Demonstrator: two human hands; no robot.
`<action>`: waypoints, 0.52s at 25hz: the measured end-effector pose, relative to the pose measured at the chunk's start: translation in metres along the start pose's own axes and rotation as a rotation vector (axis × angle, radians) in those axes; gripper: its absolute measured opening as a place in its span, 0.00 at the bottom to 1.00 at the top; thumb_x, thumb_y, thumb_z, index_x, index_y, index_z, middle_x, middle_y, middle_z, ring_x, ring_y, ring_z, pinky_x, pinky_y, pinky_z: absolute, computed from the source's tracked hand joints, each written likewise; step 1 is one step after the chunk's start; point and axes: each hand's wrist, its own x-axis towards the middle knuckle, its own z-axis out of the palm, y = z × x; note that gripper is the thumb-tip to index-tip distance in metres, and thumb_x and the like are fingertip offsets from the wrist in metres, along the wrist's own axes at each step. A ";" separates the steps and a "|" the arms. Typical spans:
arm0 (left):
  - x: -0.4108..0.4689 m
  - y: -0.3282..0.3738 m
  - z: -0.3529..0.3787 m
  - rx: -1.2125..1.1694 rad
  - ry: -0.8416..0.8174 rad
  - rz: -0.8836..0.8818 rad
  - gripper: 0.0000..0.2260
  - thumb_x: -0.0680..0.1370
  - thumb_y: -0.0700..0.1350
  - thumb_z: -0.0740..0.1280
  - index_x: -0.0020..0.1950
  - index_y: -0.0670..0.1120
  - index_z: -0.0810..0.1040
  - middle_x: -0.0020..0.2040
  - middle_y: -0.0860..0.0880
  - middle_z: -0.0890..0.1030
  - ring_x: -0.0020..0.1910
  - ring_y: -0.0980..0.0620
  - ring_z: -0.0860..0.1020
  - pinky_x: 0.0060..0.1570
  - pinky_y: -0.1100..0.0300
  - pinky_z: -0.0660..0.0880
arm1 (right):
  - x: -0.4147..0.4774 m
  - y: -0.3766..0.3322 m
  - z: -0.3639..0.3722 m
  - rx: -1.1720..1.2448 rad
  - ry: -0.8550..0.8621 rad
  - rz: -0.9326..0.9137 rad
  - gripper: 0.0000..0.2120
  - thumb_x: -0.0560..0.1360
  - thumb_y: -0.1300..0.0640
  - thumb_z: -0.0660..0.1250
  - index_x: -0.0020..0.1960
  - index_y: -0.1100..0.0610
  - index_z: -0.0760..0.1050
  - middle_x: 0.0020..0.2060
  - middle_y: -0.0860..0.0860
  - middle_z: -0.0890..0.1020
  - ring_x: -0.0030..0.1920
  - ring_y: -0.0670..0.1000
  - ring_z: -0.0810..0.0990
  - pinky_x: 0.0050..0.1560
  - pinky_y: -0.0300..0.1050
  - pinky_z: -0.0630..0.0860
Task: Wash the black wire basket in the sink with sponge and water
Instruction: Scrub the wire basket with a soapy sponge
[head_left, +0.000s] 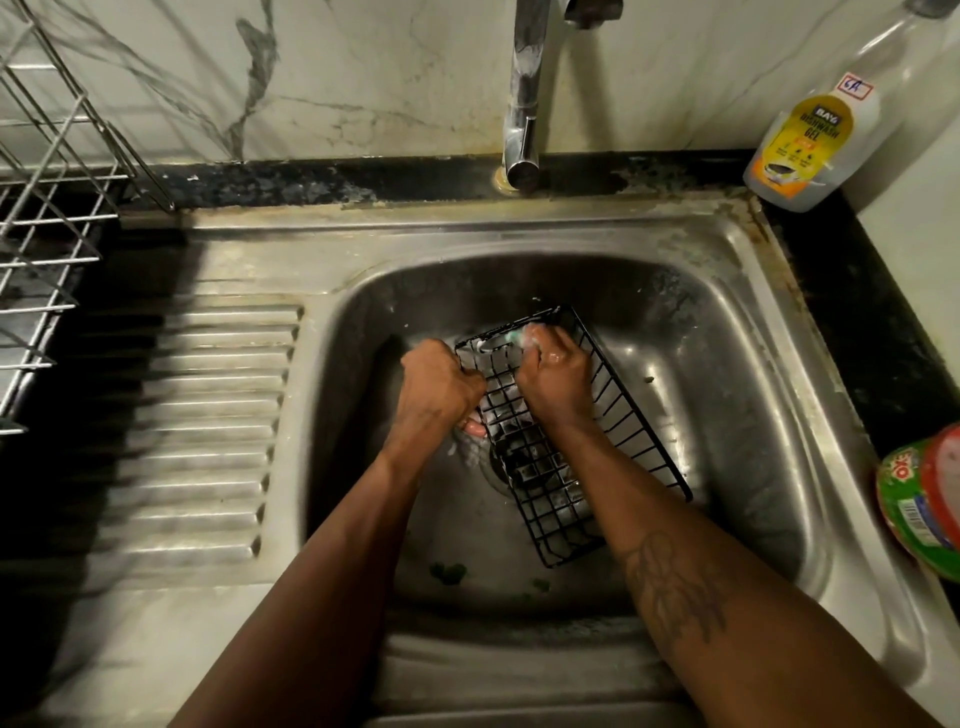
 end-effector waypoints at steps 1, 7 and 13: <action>-0.001 0.000 0.000 -0.002 -0.001 -0.002 0.05 0.73 0.38 0.72 0.42 0.36 0.81 0.35 0.41 0.84 0.33 0.47 0.85 0.35 0.48 0.84 | 0.002 0.002 -0.002 -0.001 0.027 0.000 0.09 0.83 0.60 0.60 0.56 0.58 0.79 0.46 0.49 0.80 0.42 0.46 0.78 0.34 0.30 0.71; -0.004 0.001 0.000 -0.011 -0.006 -0.009 0.04 0.74 0.38 0.72 0.42 0.38 0.81 0.36 0.43 0.84 0.32 0.50 0.84 0.35 0.56 0.83 | 0.006 0.010 0.000 -0.126 -0.170 0.124 0.12 0.79 0.65 0.62 0.61 0.56 0.77 0.55 0.55 0.80 0.45 0.46 0.77 0.39 0.34 0.73; 0.001 -0.002 0.005 -0.026 -0.040 -0.007 0.05 0.74 0.38 0.73 0.42 0.38 0.80 0.35 0.41 0.84 0.31 0.47 0.85 0.36 0.50 0.84 | 0.009 -0.019 -0.010 0.004 0.149 -0.050 0.14 0.79 0.67 0.62 0.64 0.62 0.75 0.60 0.60 0.76 0.51 0.52 0.78 0.41 0.30 0.71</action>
